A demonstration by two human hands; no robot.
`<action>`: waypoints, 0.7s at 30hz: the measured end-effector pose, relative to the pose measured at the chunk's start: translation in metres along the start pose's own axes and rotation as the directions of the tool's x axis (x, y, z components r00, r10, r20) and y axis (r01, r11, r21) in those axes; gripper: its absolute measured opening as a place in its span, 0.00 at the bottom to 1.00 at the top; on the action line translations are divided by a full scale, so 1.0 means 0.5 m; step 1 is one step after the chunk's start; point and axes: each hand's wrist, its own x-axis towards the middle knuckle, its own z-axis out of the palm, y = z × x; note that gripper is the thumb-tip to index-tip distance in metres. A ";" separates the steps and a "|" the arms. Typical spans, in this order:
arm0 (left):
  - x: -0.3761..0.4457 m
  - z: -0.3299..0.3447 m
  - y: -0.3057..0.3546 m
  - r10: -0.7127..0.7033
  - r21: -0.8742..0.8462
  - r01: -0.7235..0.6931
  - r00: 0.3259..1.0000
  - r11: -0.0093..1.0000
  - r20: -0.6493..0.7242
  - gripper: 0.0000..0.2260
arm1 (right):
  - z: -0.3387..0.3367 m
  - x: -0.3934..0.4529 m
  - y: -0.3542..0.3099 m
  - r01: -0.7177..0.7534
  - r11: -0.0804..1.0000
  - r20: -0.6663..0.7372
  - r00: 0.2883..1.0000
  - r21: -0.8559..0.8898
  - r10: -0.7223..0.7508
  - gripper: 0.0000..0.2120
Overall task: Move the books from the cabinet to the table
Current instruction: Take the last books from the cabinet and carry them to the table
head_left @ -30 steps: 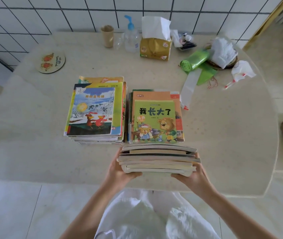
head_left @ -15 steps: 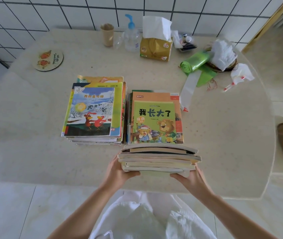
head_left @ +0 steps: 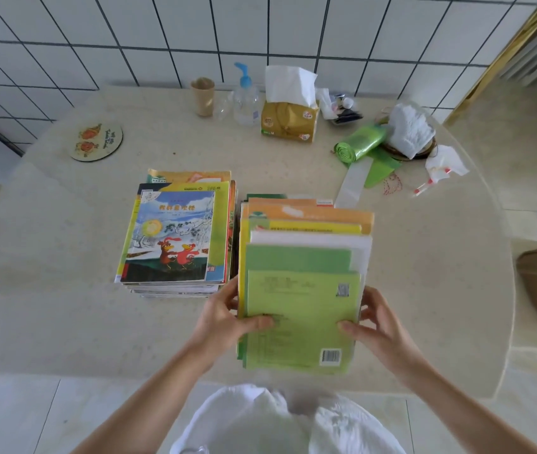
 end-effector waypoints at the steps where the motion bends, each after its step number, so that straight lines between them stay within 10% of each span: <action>1: 0.005 0.006 0.017 -0.013 -0.078 0.013 1.000 0.997 0.005 0.32 | -0.006 0.010 -0.017 -0.010 0.999 0.009 1.000 0.046 0.010 0.27; 5: 0.048 0.033 0.083 -0.142 -0.322 0.132 0.990 0.938 -0.007 0.22 | -0.025 0.080 -0.071 -0.145 0.957 0.045 0.989 0.252 0.138 0.15; 21: 0.214 0.030 0.134 -0.287 -0.112 0.270 0.939 0.956 -0.191 0.15 | 0.000 0.266 -0.133 -0.381 0.915 0.098 0.924 0.130 0.371 0.10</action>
